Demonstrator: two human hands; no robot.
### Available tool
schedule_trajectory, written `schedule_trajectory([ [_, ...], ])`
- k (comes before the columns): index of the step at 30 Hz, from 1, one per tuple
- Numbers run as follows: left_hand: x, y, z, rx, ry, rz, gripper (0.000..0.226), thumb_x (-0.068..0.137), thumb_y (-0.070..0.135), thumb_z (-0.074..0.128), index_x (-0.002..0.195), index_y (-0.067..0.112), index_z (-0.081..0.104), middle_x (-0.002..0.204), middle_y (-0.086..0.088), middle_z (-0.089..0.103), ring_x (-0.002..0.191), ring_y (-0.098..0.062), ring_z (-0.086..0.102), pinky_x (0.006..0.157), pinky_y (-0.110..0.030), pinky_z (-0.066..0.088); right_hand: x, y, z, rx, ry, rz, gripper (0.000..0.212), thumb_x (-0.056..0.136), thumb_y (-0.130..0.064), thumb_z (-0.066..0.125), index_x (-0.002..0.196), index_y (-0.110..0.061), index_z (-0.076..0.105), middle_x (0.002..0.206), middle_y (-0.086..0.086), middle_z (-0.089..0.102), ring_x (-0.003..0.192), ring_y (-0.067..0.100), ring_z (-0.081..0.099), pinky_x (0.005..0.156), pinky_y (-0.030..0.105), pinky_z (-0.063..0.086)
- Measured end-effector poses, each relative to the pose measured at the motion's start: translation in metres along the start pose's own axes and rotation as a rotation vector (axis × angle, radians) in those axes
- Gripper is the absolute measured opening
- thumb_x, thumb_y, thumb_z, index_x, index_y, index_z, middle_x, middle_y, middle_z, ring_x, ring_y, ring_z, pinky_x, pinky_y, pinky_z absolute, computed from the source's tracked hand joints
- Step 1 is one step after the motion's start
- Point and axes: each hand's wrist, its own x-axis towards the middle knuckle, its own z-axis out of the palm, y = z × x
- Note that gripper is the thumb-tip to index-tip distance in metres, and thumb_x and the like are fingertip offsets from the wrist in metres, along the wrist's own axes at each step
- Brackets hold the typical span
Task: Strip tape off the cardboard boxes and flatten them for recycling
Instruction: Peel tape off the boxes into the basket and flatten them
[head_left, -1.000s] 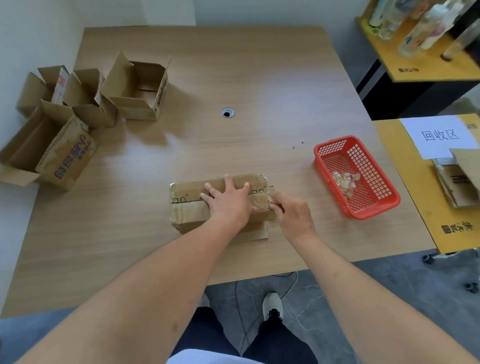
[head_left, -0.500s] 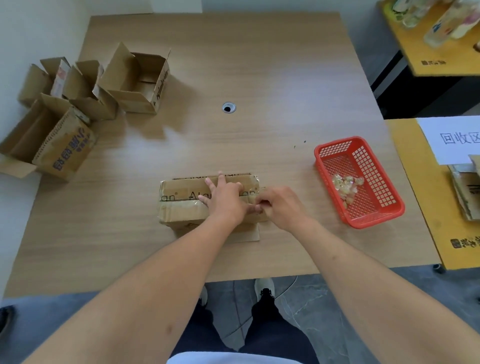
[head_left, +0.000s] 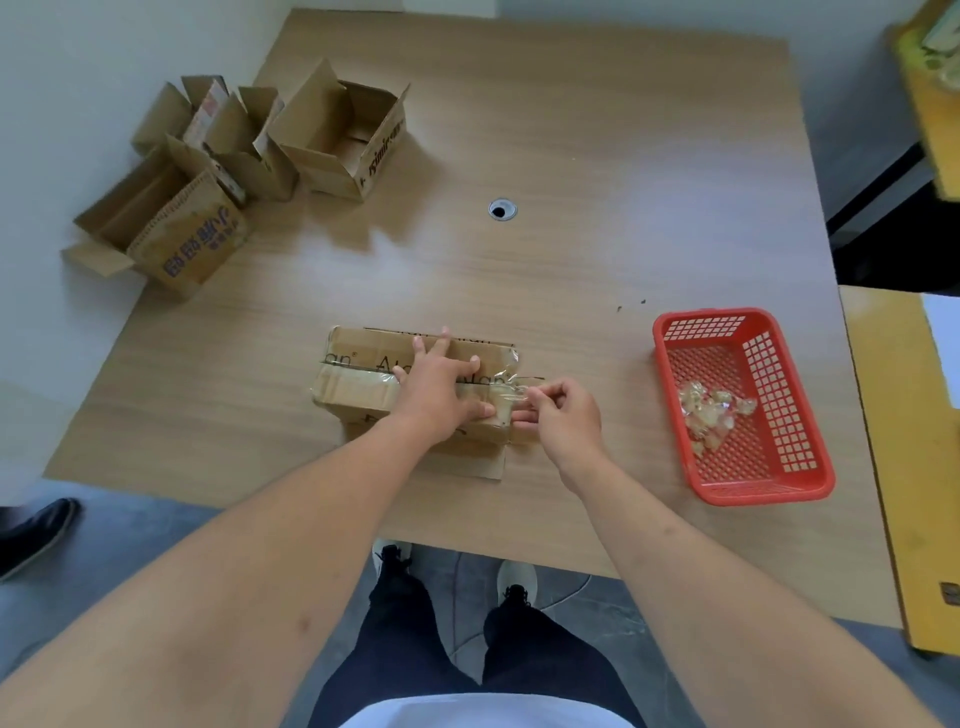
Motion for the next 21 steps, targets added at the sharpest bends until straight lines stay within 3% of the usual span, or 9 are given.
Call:
schedule_trajectory([
  [3, 0.0, -0.003, 0.002, 0.013, 0.011, 0.011, 0.075, 0.076, 0.045, 0.086, 0.144, 0.031, 0.055, 0.171, 0.0, 0.007, 0.156, -0.035, -0.008, 0.12, -0.068, 0.001, -0.003, 0.005, 0.006, -0.084, 0.066, -0.08, 0.012, 0.1, -0.009, 0.063, 0.09, -0.007, 0.058, 0.08, 0.008, 0.074, 0.067, 0.021, 0.075, 0.071, 0.045, 0.065],
  [6, 0.002, -0.005, 0.004, 0.027, 0.013, 0.016, 0.076, 0.076, 0.048, 0.085, 0.144, 0.032, 0.055, 0.171, 0.0, 0.006, 0.156, -0.035, -0.007, 0.12, -0.068, 0.002, -0.001, 0.008, 0.005, -0.453, 0.081, -0.474, 0.017, 0.096, -0.015, 0.067, 0.081, -0.017, 0.059, 0.07, -0.004, 0.068, 0.065, 0.02, 0.072, 0.067, 0.044, 0.059],
  [9, 0.003, -0.007, 0.004, 0.044, 0.001, 0.022, 0.074, 0.078, 0.05, 0.084, 0.144, 0.034, 0.055, 0.171, 0.0, 0.005, 0.156, -0.036, -0.007, 0.12, -0.069, 0.003, 0.005, 0.013, -0.002, -0.804, -0.089, -0.82, 0.014, 0.09, -0.025, 0.068, 0.08, -0.016, 0.071, 0.081, -0.002, 0.067, 0.071, 0.025, 0.064, 0.061, 0.043, 0.053],
  [12, 0.003, -0.007, 0.003, 0.058, -0.001, 0.027, 0.072, 0.081, 0.049, 0.082, 0.145, 0.034, 0.053, 0.171, 0.0, 0.004, 0.156, -0.036, -0.007, 0.121, -0.068, 0.004, 0.004, 0.011, -0.008, -0.913, -0.257, -0.884, 0.021, 0.093, -0.033, 0.064, 0.095, -0.019, 0.08, 0.087, -0.002, 0.067, 0.075, 0.023, 0.063, 0.062, 0.039, 0.053],
  [15, 0.002, -0.006, 0.003, 0.079, -0.007, 0.036, 0.074, 0.08, 0.052, 0.081, 0.146, 0.035, 0.052, 0.171, 0.0, 0.003, 0.156, -0.036, -0.006, 0.121, -0.068, 0.004, 0.005, 0.004, -0.01, -0.928, -0.272, -0.89, 0.026, 0.09, -0.019, 0.059, 0.108, -0.019, 0.078, 0.082, -0.001, 0.07, 0.073, 0.024, 0.064, 0.065, 0.039, 0.053],
  [18, 0.0, -0.007, 0.003, 0.092, -0.009, 0.047, 0.075, 0.081, 0.053, 0.079, 0.148, 0.035, 0.05, 0.171, -0.001, 0.002, 0.156, -0.036, -0.006, 0.121, -0.067, 0.004, 0.009, -0.005, -0.004, -0.945, -0.253, -0.778, 0.023, 0.086, -0.006, 0.072, 0.107, -0.014, 0.078, 0.082, 0.001, 0.074, 0.077, 0.024, 0.067, 0.073, 0.04, 0.056],
  [21, -0.002, -0.012, 0.006, 0.079, 0.008, 0.062, 0.076, 0.081, 0.056, 0.078, 0.148, 0.034, 0.049, 0.171, -0.001, 0.002, 0.156, -0.035, -0.008, 0.121, -0.066, 0.002, 0.013, -0.013, 0.001, -1.041, -0.303, -0.707, 0.007, 0.087, -0.012, 0.077, 0.094, -0.011, 0.079, 0.089, 0.001, 0.064, 0.081, 0.027, 0.063, 0.073, 0.043, 0.055],
])
